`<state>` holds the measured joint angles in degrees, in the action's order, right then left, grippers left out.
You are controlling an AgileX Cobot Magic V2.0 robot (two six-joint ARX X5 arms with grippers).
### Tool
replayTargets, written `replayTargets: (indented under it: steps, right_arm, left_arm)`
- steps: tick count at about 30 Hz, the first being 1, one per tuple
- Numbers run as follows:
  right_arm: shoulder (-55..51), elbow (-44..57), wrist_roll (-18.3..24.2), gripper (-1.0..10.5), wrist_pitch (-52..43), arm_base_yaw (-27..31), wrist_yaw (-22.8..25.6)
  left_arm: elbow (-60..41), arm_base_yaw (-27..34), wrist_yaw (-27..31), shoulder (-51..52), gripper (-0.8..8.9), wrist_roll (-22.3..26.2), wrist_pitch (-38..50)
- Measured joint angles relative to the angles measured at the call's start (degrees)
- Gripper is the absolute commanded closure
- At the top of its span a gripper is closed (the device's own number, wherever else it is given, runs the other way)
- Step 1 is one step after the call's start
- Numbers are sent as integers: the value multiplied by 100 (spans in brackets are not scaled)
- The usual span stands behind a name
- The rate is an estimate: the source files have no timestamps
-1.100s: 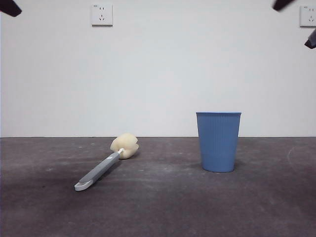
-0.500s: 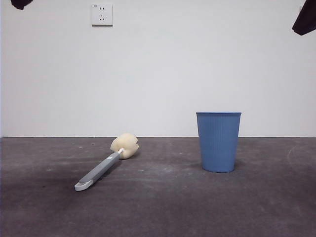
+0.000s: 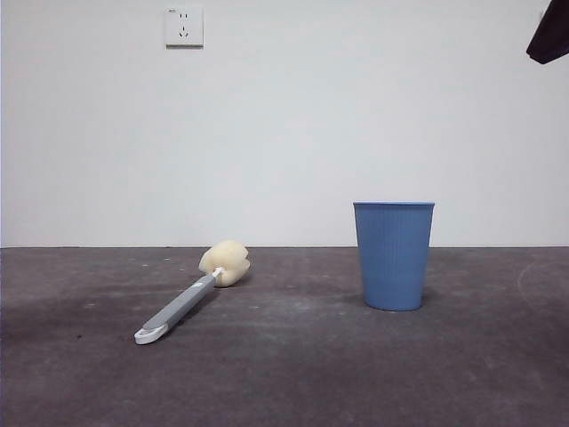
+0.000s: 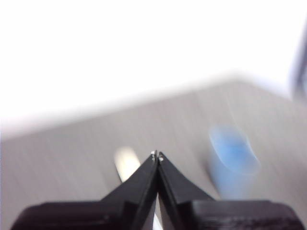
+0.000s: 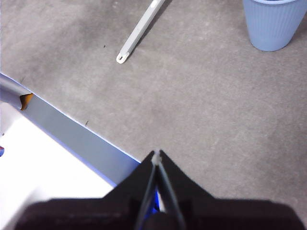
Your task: Pick up the cup brush,pick up the cup,insert the brush into the cup,clean the cup,put the cup brush back,put the cup back to the fixed position on the table
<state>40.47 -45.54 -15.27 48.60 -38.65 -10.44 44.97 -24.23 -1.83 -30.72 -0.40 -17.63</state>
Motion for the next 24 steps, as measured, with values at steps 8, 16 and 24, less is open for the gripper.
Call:
replayTargets:
  steps: [8, 16, 24]
  right_arm:
    - [0, 0, 0, 946, 0, 0, 0]
    - [0, 0, 0, 946, 0, 0, 0]
    - [0, 0, 2, 946, 0, 0, 0]
  left_arm:
    - [-2337, 1508, 125, 1867, 817, 195, 2022]
    - [-3639, 1812, 122, 2706, 817, 136, 1945]
    - [-4301, 1849, 122, 3036, 817, -57, 1805]
